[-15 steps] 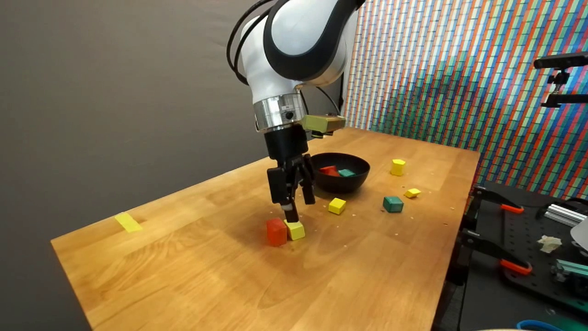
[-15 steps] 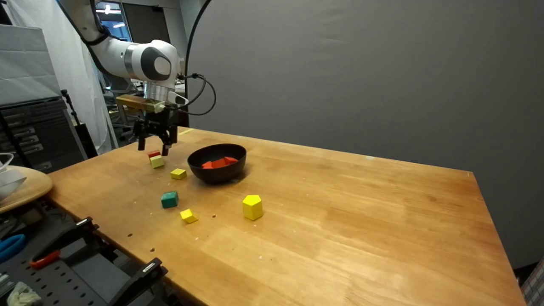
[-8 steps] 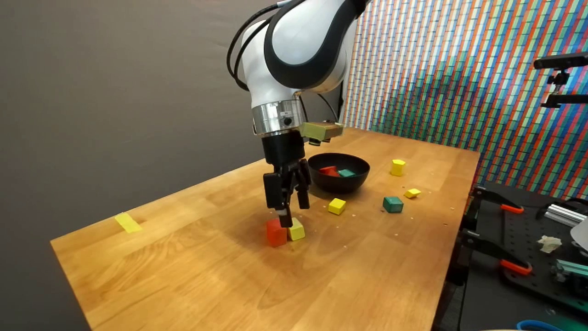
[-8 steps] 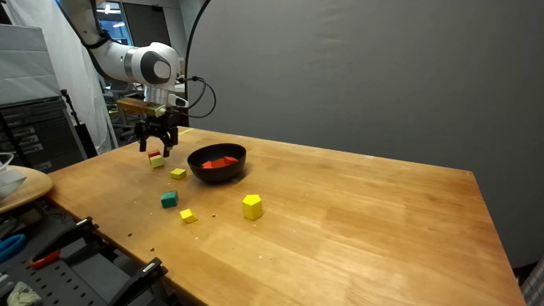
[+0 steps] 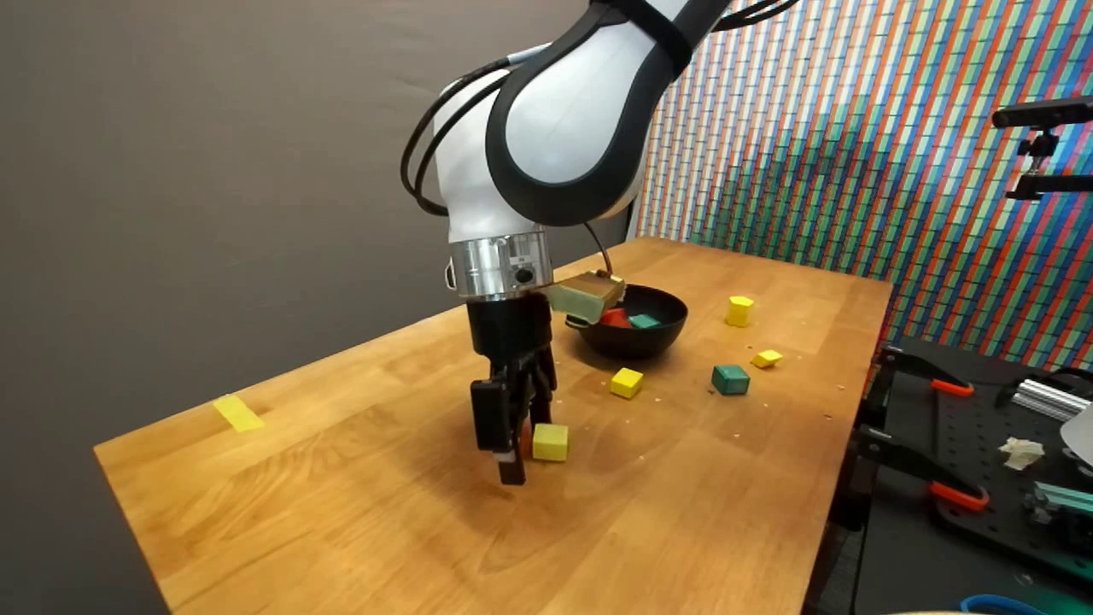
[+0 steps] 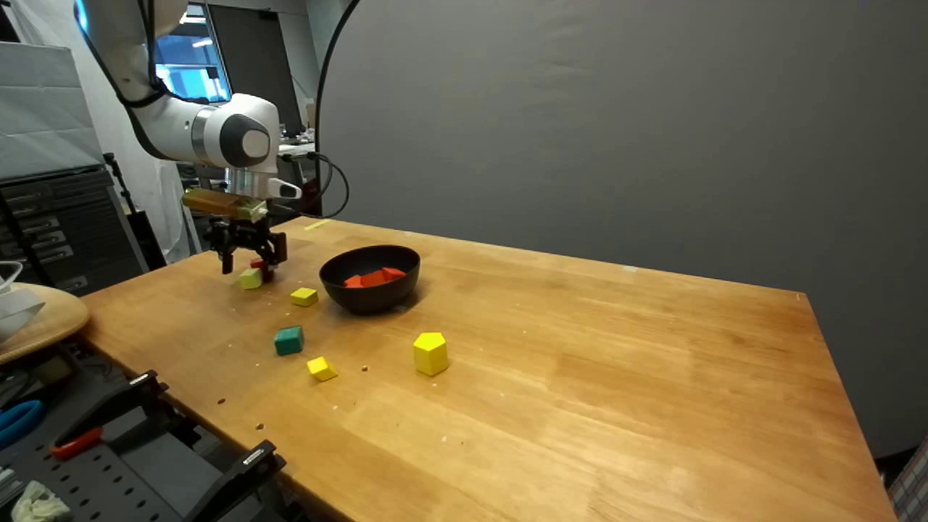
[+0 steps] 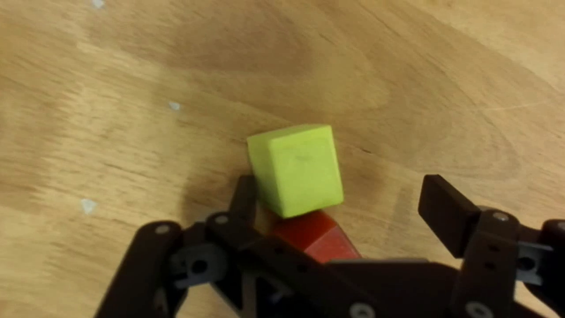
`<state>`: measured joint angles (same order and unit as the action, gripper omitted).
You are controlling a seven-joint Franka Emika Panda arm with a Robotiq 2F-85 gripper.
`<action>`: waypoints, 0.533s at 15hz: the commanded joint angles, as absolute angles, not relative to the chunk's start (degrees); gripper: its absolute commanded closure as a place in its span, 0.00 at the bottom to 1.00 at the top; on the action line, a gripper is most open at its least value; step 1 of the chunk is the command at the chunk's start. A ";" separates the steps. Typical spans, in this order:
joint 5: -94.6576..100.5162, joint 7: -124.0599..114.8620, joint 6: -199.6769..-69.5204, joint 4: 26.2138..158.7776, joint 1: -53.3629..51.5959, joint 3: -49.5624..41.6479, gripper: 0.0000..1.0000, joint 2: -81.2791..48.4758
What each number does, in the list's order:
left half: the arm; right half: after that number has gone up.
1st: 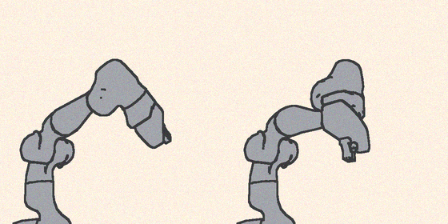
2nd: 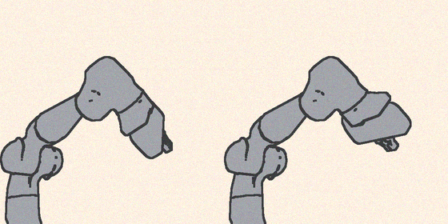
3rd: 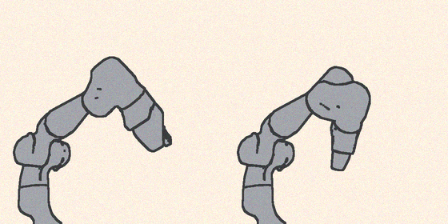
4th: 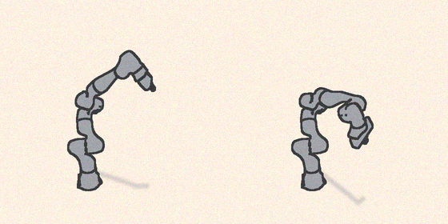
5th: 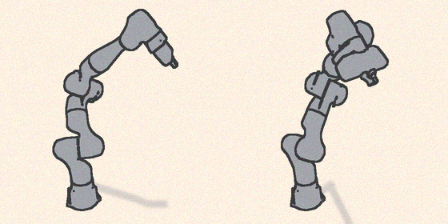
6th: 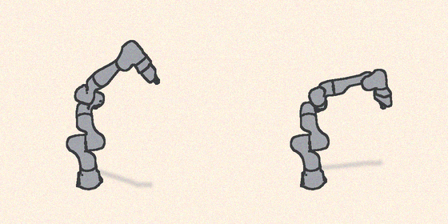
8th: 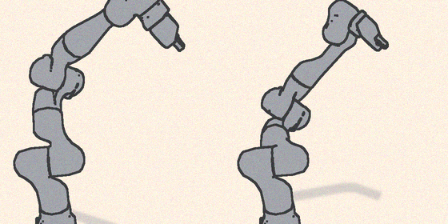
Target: Put all the toy blocks into the bowl.
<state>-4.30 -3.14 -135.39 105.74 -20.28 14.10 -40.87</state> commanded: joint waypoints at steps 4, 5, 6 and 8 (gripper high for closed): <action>-0.62 -3.35 -139.44 105.47 -21.44 13.42 0.63 -40.77; -0.35 -3.53 -140.55 105.48 -21.49 13.44 0.69 -40.76; 0.00 -4.08 -141.99 105.50 -21.77 13.20 0.77 -40.73; 0.18 -4.99 -144.74 105.53 -22.21 12.87 0.92 -40.81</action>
<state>-0.91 -3.27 -140.56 105.64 -20.68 13.96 -40.90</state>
